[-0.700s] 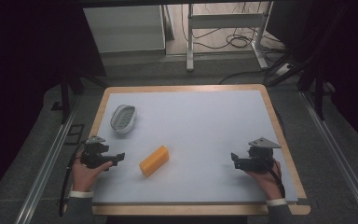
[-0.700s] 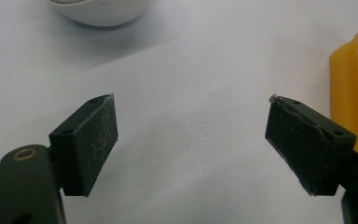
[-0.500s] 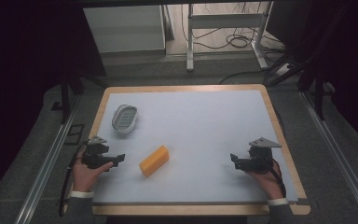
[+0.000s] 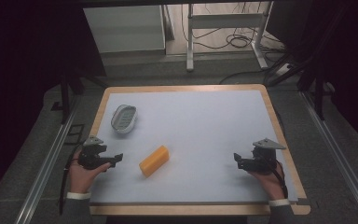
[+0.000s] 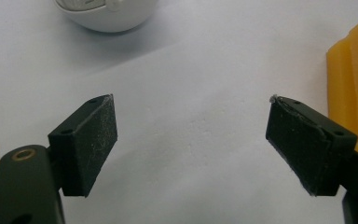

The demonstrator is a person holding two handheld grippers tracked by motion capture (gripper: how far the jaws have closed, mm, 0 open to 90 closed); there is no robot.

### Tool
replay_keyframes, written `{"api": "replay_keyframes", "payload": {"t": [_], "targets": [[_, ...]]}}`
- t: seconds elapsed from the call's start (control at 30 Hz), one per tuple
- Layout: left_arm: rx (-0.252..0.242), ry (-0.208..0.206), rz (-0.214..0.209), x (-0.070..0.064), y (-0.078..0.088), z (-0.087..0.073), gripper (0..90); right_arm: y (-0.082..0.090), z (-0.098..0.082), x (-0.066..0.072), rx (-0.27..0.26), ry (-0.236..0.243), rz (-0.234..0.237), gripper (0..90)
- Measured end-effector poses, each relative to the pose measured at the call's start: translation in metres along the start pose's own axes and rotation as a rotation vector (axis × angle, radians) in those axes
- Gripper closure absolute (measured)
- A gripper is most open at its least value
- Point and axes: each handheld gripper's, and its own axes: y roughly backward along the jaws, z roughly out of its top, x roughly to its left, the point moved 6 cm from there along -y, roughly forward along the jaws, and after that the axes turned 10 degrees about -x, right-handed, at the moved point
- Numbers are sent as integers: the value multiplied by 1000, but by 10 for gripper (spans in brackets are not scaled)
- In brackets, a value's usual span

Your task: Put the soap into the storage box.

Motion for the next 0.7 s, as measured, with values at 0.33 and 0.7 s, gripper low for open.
{"api": "replay_keyframes", "payload": {"t": [0.33, 0.7], "targets": [[34, -12, -4, -5, 4, 0, 168, 2, 1, 1, -14, -14, 16, 60], [11, -46, -15, -20, 26, 38, 163, 2, -3, -9, 3, -25, -8, 65]]}}
